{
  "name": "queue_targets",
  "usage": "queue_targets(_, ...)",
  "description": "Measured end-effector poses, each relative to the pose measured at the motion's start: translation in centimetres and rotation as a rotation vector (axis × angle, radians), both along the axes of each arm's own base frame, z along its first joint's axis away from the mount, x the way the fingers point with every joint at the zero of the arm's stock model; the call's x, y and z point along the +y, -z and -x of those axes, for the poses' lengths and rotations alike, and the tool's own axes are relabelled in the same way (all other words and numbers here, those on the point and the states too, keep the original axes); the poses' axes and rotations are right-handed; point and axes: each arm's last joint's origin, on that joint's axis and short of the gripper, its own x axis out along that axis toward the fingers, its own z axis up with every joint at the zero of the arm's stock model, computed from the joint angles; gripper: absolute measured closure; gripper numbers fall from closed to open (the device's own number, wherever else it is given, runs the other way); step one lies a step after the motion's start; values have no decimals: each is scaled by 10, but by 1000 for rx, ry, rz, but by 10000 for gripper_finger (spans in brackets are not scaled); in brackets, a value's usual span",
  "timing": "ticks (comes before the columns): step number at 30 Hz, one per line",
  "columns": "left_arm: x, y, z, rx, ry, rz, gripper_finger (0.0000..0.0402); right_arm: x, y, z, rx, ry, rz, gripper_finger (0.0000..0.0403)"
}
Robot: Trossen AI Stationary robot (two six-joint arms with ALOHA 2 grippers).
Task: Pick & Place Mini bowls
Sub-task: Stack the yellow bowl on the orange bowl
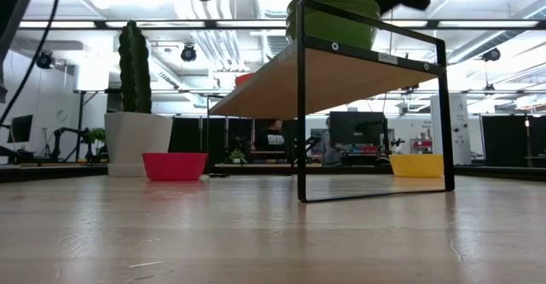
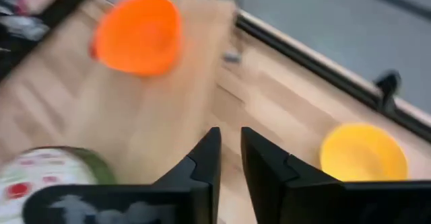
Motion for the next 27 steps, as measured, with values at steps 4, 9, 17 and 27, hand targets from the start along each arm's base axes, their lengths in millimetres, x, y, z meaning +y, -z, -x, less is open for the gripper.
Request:
queue_targets(4, -16, -14, 13, -49, 18, -18, 291, -18, 21, 5, 58, 47, -79, 304)
queue_targets(9, -32, -26, 27, -95, 30, -23, 291, -37, 43, 13, 104, 74, -152, 247)
queue_targets(17, -42, -35, 37, -140, 33, -21, 291, -70, 90, 34, 180, 184, -232, 228)
queue_targets(27, -52, -36, 33, -157, 66, -10, 291, -97, 147, 52, 162, 256, -232, 244)
